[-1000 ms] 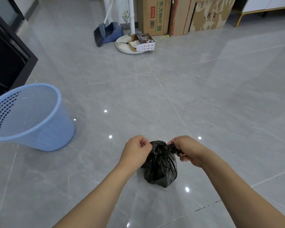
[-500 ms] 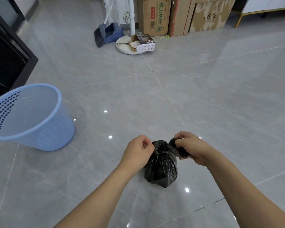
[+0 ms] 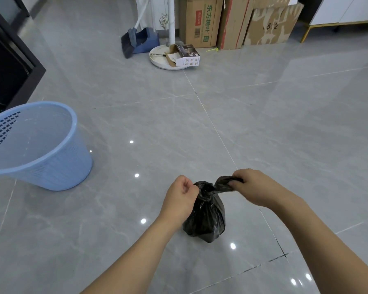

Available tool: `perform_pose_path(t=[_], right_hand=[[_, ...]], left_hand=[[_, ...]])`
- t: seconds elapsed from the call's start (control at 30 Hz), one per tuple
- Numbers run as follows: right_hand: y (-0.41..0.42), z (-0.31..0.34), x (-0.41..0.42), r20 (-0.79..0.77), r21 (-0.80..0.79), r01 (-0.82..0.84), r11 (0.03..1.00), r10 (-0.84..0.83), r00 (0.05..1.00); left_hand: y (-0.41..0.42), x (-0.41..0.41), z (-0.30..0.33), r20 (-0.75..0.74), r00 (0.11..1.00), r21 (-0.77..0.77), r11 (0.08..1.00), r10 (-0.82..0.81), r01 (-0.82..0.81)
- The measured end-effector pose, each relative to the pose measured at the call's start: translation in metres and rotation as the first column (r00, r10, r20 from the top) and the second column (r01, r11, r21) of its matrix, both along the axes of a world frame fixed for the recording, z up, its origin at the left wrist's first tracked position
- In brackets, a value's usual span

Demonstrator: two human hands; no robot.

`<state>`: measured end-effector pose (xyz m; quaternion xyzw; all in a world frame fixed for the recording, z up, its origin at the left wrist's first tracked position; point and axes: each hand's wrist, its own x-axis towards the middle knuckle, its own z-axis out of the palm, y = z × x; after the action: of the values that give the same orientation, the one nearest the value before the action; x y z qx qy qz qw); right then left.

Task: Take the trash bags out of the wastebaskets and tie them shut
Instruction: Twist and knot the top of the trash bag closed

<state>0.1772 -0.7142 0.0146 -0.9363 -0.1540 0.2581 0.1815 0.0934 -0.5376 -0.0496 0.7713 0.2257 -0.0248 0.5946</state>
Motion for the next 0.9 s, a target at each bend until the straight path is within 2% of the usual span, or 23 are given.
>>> perform_pose_path(t=[0.1,0.17,0.23,0.3,0.4,0.6,0.73,0.83,0.9], right_hand=[[-0.004,0.008,0.003,-0.057,0.041,0.033,0.999,-0.030,0.998],[0.001,0.013,0.001,-0.051,0.013,-0.002,1.000,0.003,0.999],[0.006,0.017,0.000,-0.009,-0.009,-0.026,1.000,0.026,1.000],[0.008,0.022,0.000,0.044,-0.019,-0.020,1.000,0.021,0.999],[0.006,0.027,0.001,0.086,0.023,0.025,0.999,-0.027,0.996],[0.005,0.015,-0.001,0.054,0.149,0.160,0.976,-0.170,0.984],[-0.003,0.003,-0.002,-0.095,0.176,0.301,0.937,-0.288,0.953],[-0.008,-0.001,-0.006,-0.310,0.171,0.318,0.932,-0.256,0.916],[-0.009,-0.003,-0.008,-0.370,0.186,0.313,0.931,-0.229,0.901]], left_hand=[[-0.003,-0.006,0.000,0.034,0.999,0.043,0.999,-0.027,0.026],[-0.009,-0.011,0.001,0.088,0.986,0.052,0.989,-0.139,0.135],[-0.017,-0.009,0.005,0.124,0.953,0.146,0.955,-0.275,0.257],[-0.025,-0.002,0.005,0.147,0.928,0.281,0.914,-0.341,0.292],[-0.034,0.009,-0.003,0.116,0.934,0.388,0.881,-0.338,0.271],[-0.050,0.015,-0.014,0.095,0.911,0.416,0.847,-0.401,0.330],[-0.044,0.013,-0.016,0.055,0.863,0.410,0.799,-0.503,0.439],[-0.038,0.013,-0.019,0.055,0.854,0.496,0.757,-0.517,0.426],[-0.036,0.014,-0.020,0.079,0.865,0.528,0.757,-0.495,0.385]])
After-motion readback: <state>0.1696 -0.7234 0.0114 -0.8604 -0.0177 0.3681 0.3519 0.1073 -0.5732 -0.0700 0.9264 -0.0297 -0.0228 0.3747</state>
